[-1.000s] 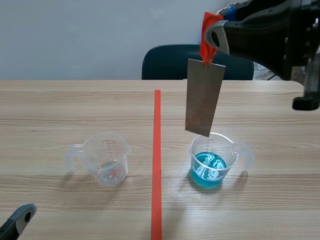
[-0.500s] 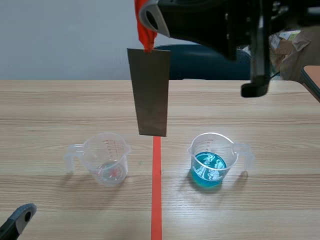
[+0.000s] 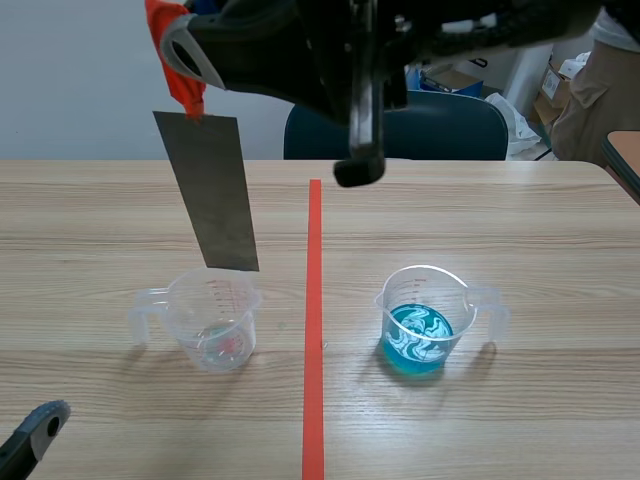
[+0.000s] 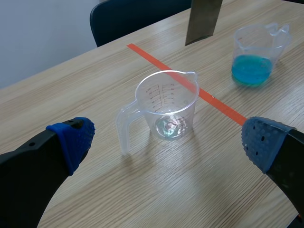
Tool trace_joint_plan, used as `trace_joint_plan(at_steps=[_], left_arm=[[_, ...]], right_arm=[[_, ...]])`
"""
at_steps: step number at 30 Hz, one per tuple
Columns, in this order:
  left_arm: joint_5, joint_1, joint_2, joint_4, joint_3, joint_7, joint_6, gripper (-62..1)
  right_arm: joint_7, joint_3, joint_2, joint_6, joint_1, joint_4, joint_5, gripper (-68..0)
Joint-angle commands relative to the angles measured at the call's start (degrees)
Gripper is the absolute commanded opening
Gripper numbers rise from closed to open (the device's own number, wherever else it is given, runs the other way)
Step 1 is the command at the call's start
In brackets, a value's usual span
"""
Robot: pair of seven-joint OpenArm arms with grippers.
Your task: Do the redox reaction experiment
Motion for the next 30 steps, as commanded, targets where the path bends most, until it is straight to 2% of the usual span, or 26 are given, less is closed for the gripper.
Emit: trace_joint_plan(at_steps=[1, 15, 20, 30], left_arm=[[-0.35, 0.13, 0.13, 0.28, -0.17, -0.96, 0.17, 1.4], [-0.35, 0.13, 0.13, 0.28, -0.17, -0.96, 0.17, 1.4], [-0.35, 0.13, 0.13, 0.28, -0.17, -0.96, 0.17, 1.4], [-0.35, 0.13, 0.13, 0.28, -0.17, -0.96, 0.17, 1.4]], right_arm=[[0.48, -0.13, -0.96, 0.35, 1.86, -0.66, 0.61, -66.9], [-2.1, -5.92, -10.14, 0.35, 8.26, -10.84, 0.57, -66.9], [-2.71, -6.03, -11.32, 0.35, 8.33, -11.91, 0.39, -66.9], [-3.37, -6.03, -11.32, 0.35, 8.33, -11.91, 0.39, -66.9]])
